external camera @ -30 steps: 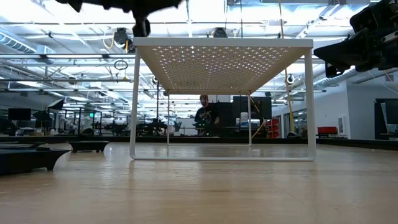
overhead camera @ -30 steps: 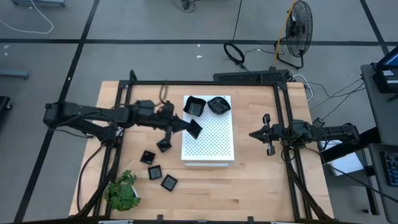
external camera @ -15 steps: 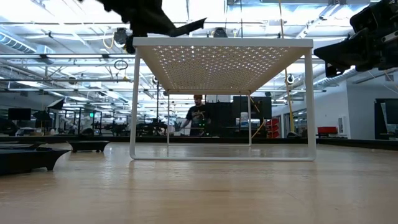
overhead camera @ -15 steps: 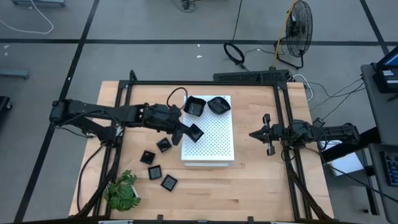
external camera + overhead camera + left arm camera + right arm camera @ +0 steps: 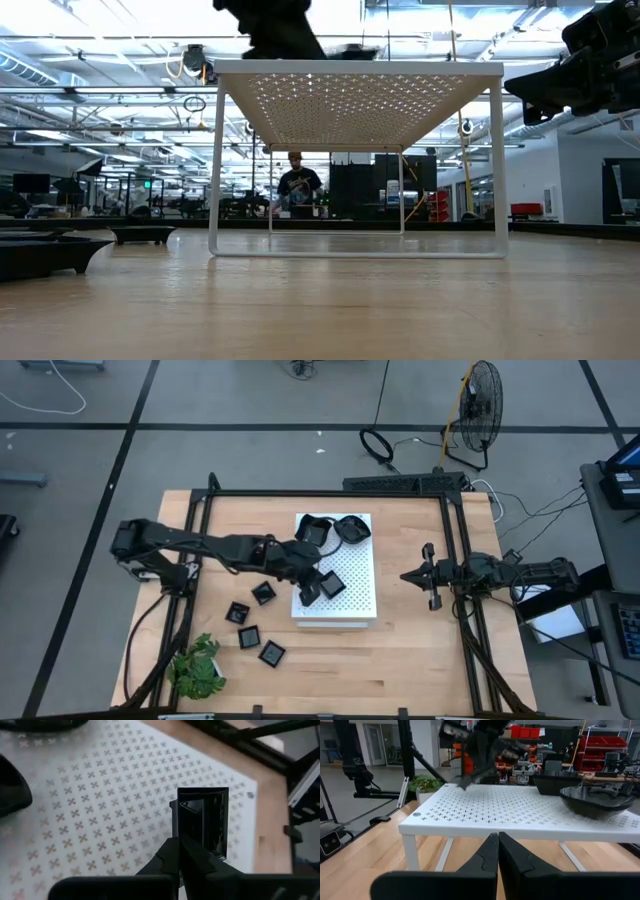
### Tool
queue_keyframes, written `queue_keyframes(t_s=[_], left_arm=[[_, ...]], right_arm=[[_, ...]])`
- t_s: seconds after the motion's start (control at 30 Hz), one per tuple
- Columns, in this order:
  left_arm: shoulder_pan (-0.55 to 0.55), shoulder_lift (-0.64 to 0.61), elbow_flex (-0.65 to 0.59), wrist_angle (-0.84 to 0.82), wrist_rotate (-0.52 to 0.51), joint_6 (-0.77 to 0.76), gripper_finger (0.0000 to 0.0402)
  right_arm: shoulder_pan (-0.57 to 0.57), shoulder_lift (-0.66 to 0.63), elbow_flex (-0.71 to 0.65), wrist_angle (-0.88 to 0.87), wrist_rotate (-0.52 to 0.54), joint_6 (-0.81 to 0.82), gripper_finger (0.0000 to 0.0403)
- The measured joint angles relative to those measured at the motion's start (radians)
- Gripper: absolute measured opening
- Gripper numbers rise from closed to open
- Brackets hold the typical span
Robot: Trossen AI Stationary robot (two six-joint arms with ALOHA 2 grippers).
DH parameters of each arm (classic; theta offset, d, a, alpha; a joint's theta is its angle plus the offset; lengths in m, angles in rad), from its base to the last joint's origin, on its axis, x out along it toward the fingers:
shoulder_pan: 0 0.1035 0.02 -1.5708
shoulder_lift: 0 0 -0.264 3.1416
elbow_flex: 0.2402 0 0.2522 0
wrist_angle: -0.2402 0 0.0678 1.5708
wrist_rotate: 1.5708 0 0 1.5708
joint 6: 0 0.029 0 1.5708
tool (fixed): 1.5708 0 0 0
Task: Pick & Place Mini shaped plates
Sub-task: Put the black square plate on the shelf, then stack the black square plate on top of the other black square plate on the shelf
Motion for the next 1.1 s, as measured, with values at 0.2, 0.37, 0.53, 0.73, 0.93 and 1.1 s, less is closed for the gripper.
queue_keyframes(t_s=[0.2, 0.37, 0.53, 0.73, 0.93, 1.1], left_arm=[[0.02, 0.032, -0.001, -0.011, 0.0, -0.008, 0.0018], [0.025, 0.032, -0.002, 0.002, 0.0, -0.01, 0.002], [0.025, 0.017, -0.002, 0.005, 0.0, -0.003, 0.002], [0.026, -0.045, -0.003, -0.037, -0.001, 0.028, 0.0044], [0.021, -0.139, -0.002, -0.058, -0.016, 0.038, 0.0119], [-0.008, -0.212, -0.001, -0.34, -0.019, -0.024, 0.016]], right_arm=[[0.0, 0.007, 0.0, -0.002, 0.0, 0.0, 0.0], [0.0, 0.01, 0.0, -0.002, 0.0, 0.0, 0.0], [0.0, 0.01, 0.0, -0.002, 0.0, 0.0, 0.0], [0.0, 0.01, 0.0, -0.002, 0.0, 0.0, 0.0], [0.0, 0.02, 0.0, -0.001, 0.0, 0.0, 0.0], [0.0, 0.028, 0.0, -0.001, 0.0, 0.0, 0.0]])
